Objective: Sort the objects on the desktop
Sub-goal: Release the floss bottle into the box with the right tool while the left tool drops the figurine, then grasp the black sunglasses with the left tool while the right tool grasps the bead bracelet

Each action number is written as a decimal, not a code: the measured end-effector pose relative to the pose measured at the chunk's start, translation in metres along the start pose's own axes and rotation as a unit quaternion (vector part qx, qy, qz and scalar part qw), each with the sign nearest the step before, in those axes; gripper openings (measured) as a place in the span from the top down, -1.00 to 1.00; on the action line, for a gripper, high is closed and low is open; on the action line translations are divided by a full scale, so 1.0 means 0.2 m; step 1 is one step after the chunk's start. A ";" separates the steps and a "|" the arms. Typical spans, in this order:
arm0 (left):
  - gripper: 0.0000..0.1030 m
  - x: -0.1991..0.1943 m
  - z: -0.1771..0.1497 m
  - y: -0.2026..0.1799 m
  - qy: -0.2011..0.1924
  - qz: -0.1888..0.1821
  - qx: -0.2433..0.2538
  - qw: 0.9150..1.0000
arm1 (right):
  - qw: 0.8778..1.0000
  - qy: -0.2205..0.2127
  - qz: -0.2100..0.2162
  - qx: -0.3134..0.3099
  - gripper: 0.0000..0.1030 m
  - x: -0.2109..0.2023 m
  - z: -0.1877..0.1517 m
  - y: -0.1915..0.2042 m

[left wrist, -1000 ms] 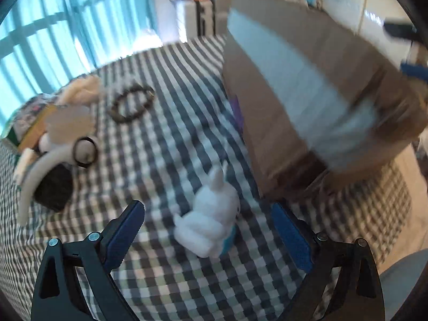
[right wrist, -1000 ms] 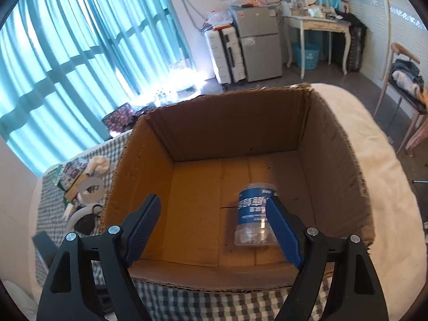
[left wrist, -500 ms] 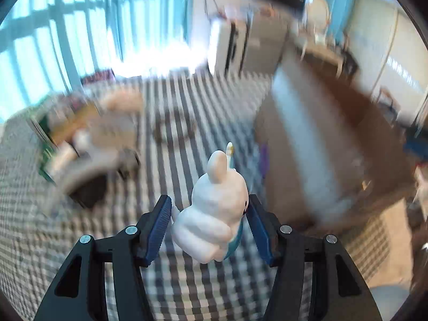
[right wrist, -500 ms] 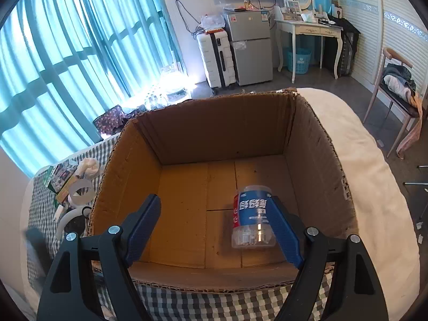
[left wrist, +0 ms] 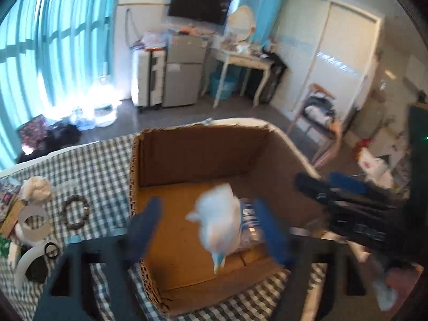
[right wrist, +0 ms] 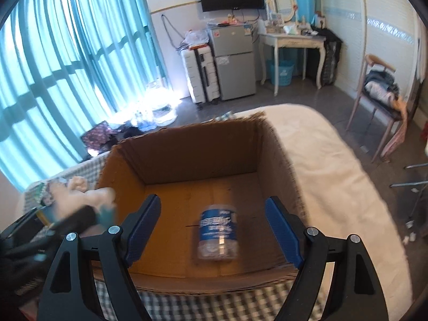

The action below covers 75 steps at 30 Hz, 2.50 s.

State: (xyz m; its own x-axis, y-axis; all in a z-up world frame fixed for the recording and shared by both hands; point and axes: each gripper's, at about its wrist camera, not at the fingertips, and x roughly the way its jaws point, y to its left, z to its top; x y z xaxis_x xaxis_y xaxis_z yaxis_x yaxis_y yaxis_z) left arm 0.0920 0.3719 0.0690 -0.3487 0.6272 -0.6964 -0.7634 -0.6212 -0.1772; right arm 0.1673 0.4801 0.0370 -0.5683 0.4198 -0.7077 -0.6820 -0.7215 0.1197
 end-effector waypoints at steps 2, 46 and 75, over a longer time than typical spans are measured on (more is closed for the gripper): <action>-0.91 -0.02 0.00 0.02 -0.002 0.008 -0.008 1.000 | 1.000 -0.006 -0.009 -0.008 -0.57 -0.03 0.02 0.00; -1.00 -0.13 -0.82 1.55 0.019 0.171 -0.102 0.980 | 0.965 0.219 0.103 -0.102 -0.57 1.23 -0.30 1.66; 0.43 -0.18 -0.83 1.49 0.017 0.111 -0.112 0.987 | 0.961 0.186 0.134 -0.155 0.77 1.11 -0.33 1.78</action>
State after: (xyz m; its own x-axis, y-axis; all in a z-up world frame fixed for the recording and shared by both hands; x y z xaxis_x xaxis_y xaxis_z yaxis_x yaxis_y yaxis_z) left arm -0.0325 0.0864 -0.0740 -0.4723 0.4505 -0.7576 -0.5293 -0.8322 -0.1649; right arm -0.1705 0.2797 -0.1230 -0.4619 0.0111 -0.8868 -0.3310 -0.9299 0.1608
